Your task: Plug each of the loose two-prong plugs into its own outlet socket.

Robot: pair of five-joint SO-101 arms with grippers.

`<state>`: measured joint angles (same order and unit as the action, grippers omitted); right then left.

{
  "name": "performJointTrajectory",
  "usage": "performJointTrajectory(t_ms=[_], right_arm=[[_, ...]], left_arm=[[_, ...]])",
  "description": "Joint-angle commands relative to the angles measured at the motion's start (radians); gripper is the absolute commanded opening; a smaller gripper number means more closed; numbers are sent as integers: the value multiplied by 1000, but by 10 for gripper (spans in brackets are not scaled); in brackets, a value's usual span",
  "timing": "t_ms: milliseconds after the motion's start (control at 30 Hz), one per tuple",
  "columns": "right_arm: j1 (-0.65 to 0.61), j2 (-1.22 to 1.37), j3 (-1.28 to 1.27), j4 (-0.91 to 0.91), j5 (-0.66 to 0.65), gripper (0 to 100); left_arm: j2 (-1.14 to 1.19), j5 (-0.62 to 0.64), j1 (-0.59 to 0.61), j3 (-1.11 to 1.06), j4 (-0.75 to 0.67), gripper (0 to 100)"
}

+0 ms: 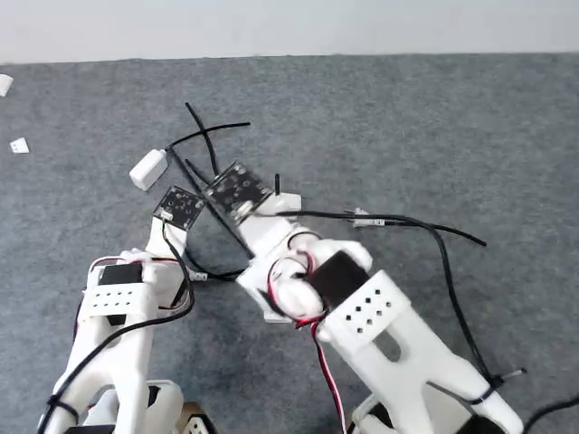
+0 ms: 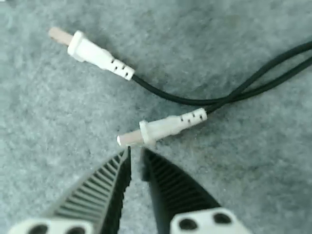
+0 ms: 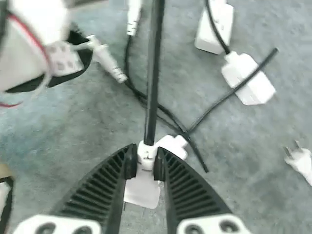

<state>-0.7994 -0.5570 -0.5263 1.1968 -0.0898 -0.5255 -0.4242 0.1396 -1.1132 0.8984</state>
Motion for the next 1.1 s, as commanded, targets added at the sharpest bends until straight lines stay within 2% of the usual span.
performJointTrajectory(t_ms=[0, 200, 433, 533, 900, 1067], right_arm=[[-28, -39, 0, -18, -6, 8], [-8, -45, -3, -18, 23, 8], [188, -45, 28, -48, 74, 8], [222, -47, 61, -31, 92, 8], [54, -191, 92, 13, 110, 8], [-21, -240, 25, -16, 83, 8]], left_arm=[[-6, -25, -11, 10, 14, 12], [-6, -25, -28, 8, 12, 12], [-6, -25, -25, 5, 11, 12], [-8, -26, -25, 5, 11, 12], [0, -26, -28, 8, 9, 12], [100, -23, -25, 70, 17, 12]])
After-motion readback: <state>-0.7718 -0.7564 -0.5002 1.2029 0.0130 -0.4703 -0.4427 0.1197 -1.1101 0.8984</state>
